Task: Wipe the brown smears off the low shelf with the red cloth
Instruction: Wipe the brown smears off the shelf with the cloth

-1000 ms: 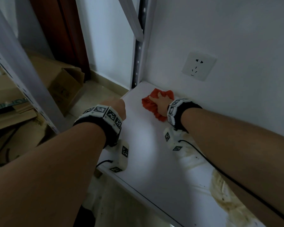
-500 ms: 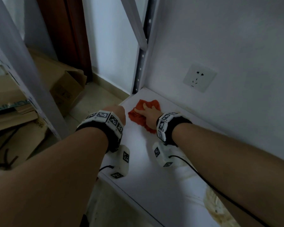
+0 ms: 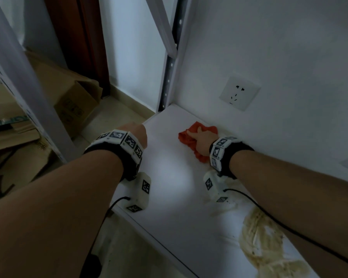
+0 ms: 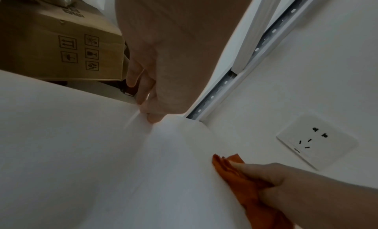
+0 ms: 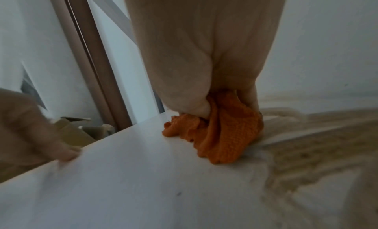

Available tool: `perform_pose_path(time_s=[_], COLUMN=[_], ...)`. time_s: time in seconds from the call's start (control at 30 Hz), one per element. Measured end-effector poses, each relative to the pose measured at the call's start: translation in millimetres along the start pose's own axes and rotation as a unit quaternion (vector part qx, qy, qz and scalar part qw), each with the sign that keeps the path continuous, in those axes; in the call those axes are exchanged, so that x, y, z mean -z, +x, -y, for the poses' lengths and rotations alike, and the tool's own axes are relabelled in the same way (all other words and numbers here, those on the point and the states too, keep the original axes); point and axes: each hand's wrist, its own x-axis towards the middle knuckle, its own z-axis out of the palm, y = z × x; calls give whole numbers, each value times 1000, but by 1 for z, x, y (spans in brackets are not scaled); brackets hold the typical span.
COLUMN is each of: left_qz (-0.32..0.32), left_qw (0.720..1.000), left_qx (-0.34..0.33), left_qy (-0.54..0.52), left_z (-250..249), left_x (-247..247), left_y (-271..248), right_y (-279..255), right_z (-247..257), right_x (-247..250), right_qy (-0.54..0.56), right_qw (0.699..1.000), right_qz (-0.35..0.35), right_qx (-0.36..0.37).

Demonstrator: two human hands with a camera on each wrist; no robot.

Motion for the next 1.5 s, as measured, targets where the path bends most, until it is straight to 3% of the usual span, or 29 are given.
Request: perform_pose_path(time_s=[0.17, 0.47, 0.63, 0.8, 1.07, 1.3, 1.5], left_qz=[-25, -15, -29, -24, -3, -24, -9], left_qw=[999, 1000, 999, 999, 1000, 1000, 1000], left_qx=[-18, 9, -1, -3, -13, -12, -4], left_qy=[40, -21, -27, -34, -14, 1, -27], left_z=[-1, -5, -5, -4, -5, -12, -8], left_x=[-3, -5, -11, -6, -4, -5, -3], left_y=[-2, -7, -5, -5, -9, -17, -16], right_y=[-2, 16, -3, -32, -17, -6, -7], right_z=[38, 44, 14, 11, 58, 57, 16], right_x=[-13, -9, 0, -4, -26, -27, -19], right_qy=[-12, 35, 56, -22, -90, -120, -122], right_qw=[995, 997, 998, 998, 987, 986, 989], right_qz=[79, 32, 16, 53, 62, 63, 72], right_qx=[61, 57, 36, 35, 116, 97, 36])
